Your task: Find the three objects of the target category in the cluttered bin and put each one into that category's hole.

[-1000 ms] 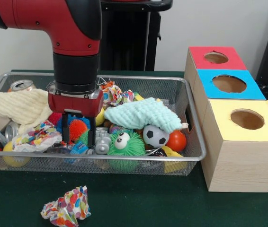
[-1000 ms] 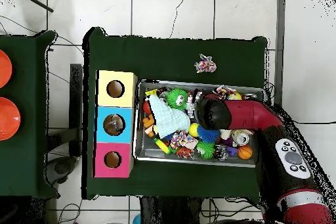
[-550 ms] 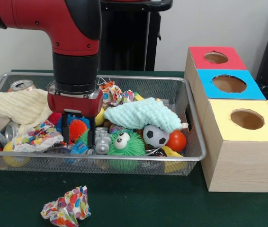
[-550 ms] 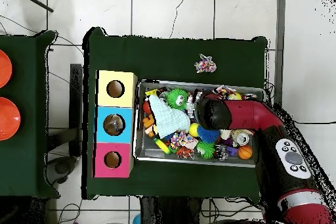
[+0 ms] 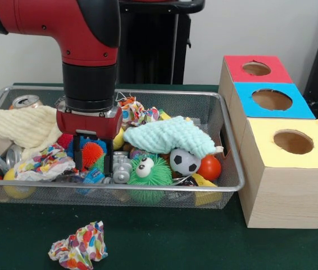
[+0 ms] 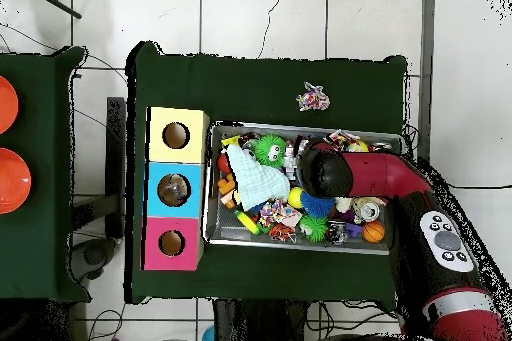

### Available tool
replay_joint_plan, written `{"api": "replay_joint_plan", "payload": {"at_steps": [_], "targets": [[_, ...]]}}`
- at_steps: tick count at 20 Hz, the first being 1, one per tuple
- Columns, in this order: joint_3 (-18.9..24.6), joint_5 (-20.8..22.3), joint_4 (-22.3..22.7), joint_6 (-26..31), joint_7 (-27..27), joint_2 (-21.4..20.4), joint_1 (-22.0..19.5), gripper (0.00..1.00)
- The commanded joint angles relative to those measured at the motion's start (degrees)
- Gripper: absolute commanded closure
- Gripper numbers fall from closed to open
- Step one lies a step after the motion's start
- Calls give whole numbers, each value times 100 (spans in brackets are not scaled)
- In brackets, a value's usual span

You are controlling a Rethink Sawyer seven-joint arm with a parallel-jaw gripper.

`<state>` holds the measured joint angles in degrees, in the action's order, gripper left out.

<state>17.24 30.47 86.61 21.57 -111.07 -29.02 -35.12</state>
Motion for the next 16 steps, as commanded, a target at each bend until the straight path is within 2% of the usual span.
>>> {"api": "replay_joint_plan", "payload": {"at_steps": [1, 16], "targets": [[194, 278, 58, -181, 175, 178, 20, 0], [194, 272, 80, -238, 138, 211, -6, 0]]}}
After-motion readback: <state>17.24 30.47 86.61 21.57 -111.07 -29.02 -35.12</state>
